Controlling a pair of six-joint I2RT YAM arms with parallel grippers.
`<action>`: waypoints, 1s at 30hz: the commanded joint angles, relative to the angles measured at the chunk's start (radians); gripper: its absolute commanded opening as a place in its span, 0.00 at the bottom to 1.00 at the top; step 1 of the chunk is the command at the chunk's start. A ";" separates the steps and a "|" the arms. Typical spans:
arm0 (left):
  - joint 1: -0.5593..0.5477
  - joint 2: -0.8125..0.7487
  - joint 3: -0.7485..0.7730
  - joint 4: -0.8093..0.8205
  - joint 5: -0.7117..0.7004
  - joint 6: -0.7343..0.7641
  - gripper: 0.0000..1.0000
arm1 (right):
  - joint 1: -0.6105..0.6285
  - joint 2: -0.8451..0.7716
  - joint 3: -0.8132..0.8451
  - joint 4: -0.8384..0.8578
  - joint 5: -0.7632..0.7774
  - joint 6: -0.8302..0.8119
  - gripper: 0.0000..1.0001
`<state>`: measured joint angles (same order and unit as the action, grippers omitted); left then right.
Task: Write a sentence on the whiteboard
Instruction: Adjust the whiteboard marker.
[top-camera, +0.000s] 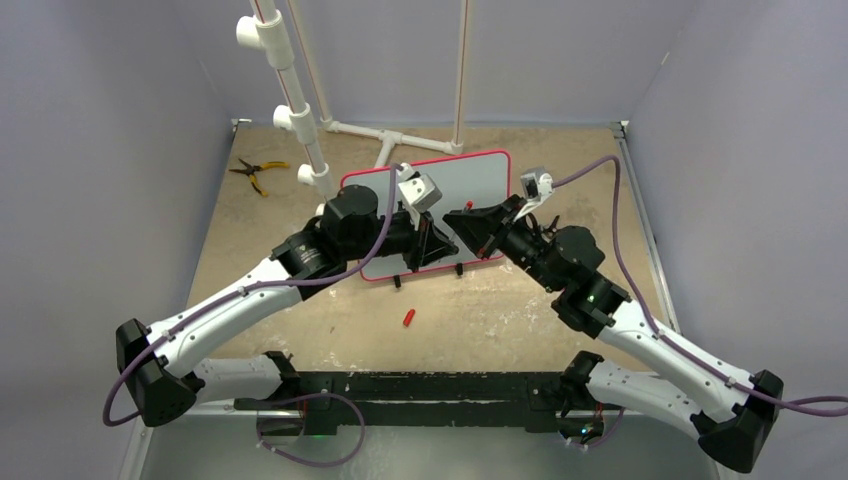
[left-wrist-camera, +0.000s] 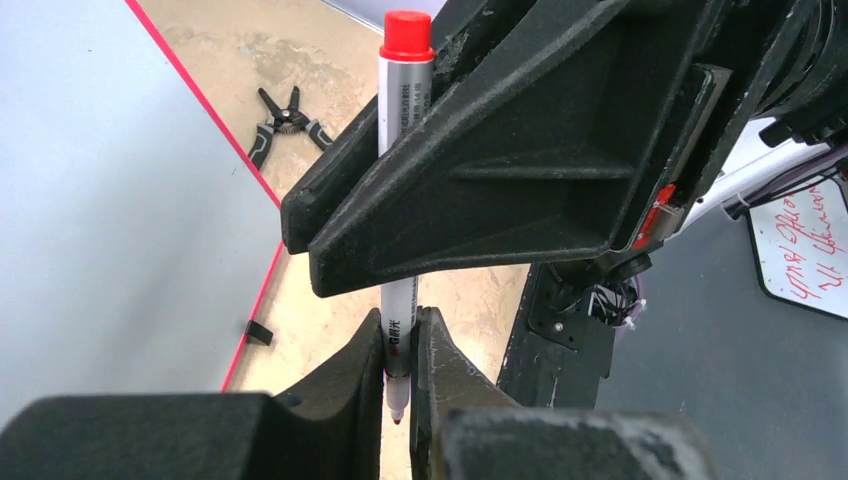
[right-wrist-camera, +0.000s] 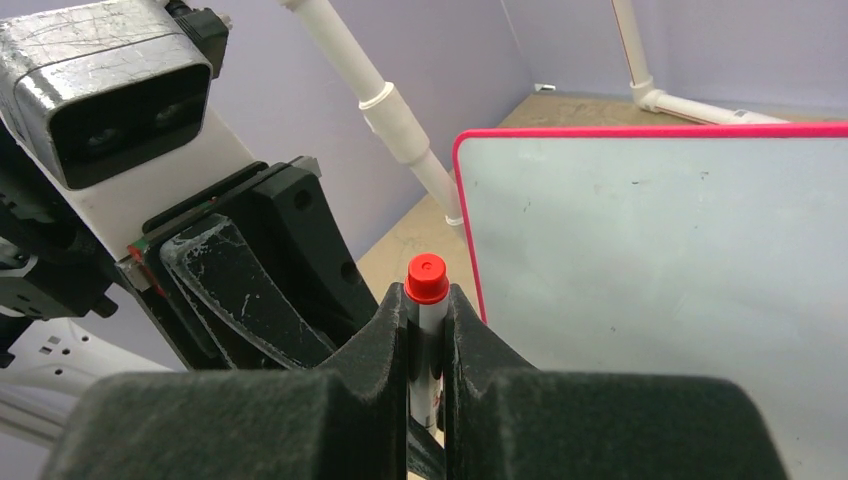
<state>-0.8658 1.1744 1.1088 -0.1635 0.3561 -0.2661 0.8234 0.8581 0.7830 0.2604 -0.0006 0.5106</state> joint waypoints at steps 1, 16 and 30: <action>0.008 -0.003 0.019 -0.007 0.003 0.033 0.00 | 0.003 -0.013 0.009 0.009 -0.063 0.029 0.00; 0.007 -0.059 -0.133 -0.193 0.143 0.318 0.00 | 0.000 0.041 0.226 -0.690 -0.080 -0.035 0.90; 0.005 -0.079 -0.238 -0.181 0.355 0.370 0.00 | -0.001 0.147 0.210 -0.747 -0.433 -0.069 0.66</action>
<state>-0.8597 1.1297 0.8917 -0.3576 0.5964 0.0597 0.8234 0.9722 0.9833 -0.4690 -0.3309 0.4629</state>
